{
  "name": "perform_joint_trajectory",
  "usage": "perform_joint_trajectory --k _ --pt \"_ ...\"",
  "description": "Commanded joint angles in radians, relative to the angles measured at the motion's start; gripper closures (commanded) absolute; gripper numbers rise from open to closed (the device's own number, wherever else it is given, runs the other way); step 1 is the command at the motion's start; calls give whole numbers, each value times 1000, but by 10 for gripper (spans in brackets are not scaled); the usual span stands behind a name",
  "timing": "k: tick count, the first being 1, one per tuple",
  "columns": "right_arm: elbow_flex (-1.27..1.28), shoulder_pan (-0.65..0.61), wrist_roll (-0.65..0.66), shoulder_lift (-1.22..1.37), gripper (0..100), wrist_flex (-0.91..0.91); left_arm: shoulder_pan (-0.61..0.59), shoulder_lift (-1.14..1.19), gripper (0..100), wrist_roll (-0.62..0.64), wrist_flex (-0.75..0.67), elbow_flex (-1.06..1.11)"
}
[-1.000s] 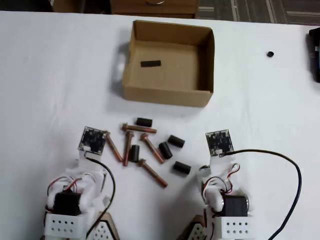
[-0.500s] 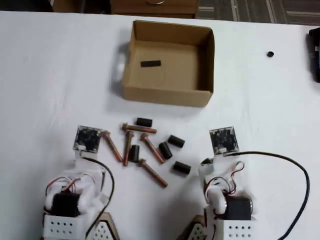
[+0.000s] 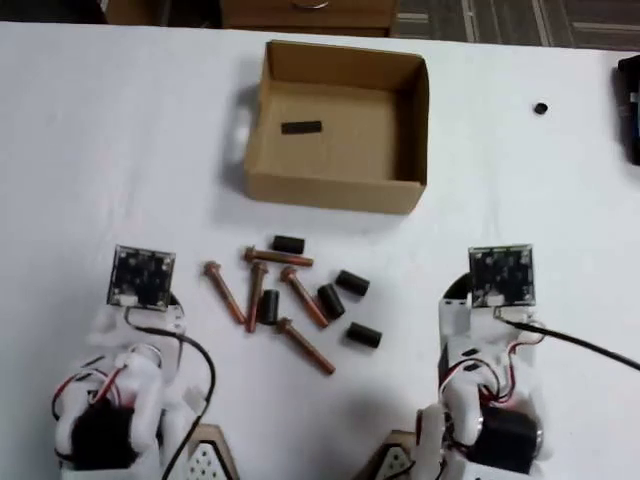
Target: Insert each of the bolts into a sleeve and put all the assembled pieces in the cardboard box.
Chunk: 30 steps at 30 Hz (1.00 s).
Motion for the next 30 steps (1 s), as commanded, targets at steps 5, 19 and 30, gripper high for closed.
perform_joint_trajectory --k 5,19,30 --pt "-459 -177 14 610 852 193 -8 373 980 140 8 -297" --pt "-620 -493 526 941 803 358 -169 1060 980 193 15 -585" --pt "-296 -495 1010 944 804 151 -391 1105 980 190 21 -585"
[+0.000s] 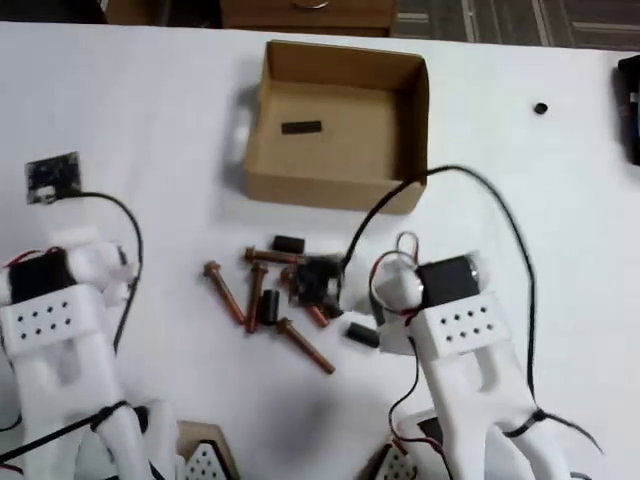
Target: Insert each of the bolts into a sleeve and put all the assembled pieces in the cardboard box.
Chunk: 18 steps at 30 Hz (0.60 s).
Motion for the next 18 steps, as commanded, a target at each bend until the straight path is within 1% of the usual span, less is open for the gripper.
perform_joint_trajectory --k 1,4,8,10,12,15,16,18 --pt "89 -2 44 1 804 -119 -89 2 980 -5 -8 -42" --pt "152 -5 44 1 804 -154 -144 2 980 -5 5 -42" --pt "212 -13 43 -1 804 -223 -152 2 980 -5 38 -41" --pt "232 -56 35 -2 804 -243 -152 -2 980 -5 41 -42" --pt "247 -108 -54 -2 804 -257 -152 -3 980 -3 41 -42" --pt "249 -159 -259 -2 804 -274 -152 -3 980 -3 43 -41" --pt "250 -173 -296 -2 804 -271 -152 -3 980 -3 44 -41" --pt "253 -197 -311 -2 804 -274 -152 -3 980 -3 44 -41"
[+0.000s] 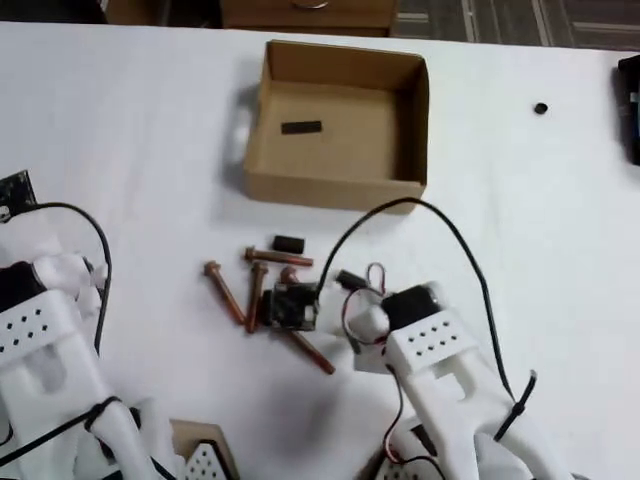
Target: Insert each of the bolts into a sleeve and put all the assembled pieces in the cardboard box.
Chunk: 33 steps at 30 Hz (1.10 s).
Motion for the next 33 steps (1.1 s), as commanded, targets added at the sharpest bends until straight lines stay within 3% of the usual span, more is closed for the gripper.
perform_joint_trajectory --k 1,11,33 --pt "-5 -36 -63 -2 804 -12 -8 -3 980 -3 8 -41" --pt "87 18 -64 1 805 -194 -8 -5 980 -5 8 -41" --pt "229 18 -106 7 805 -332 -8 -5 980 -5 6 -42"
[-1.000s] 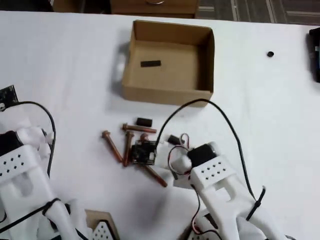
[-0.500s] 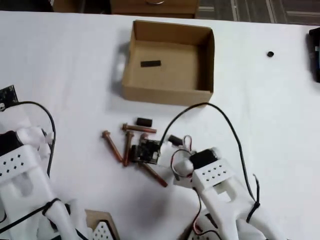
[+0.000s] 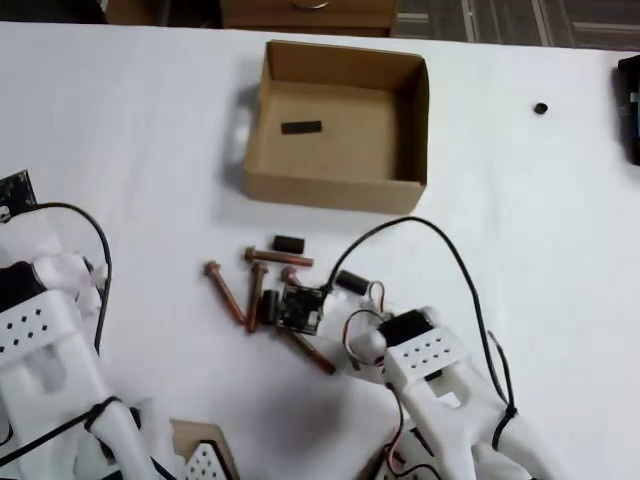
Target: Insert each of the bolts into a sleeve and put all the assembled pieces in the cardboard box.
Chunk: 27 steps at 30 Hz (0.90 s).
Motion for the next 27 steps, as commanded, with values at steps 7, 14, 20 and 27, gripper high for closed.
perform_joint_trajectory --k 7,14,20,27 --pt "58 8 -6 5 805 -97 -8 -5 980 -5 6 -50" --pt "57 8 -5 4 805 -102 -6 -5 980 -5 6 -50" --pt "60 8 -2 5 805 -101 -6 -31 980 -5 6 -51" --pt "61 8 -2 5 929 -101 -6 -224 980 -2 6 -50"
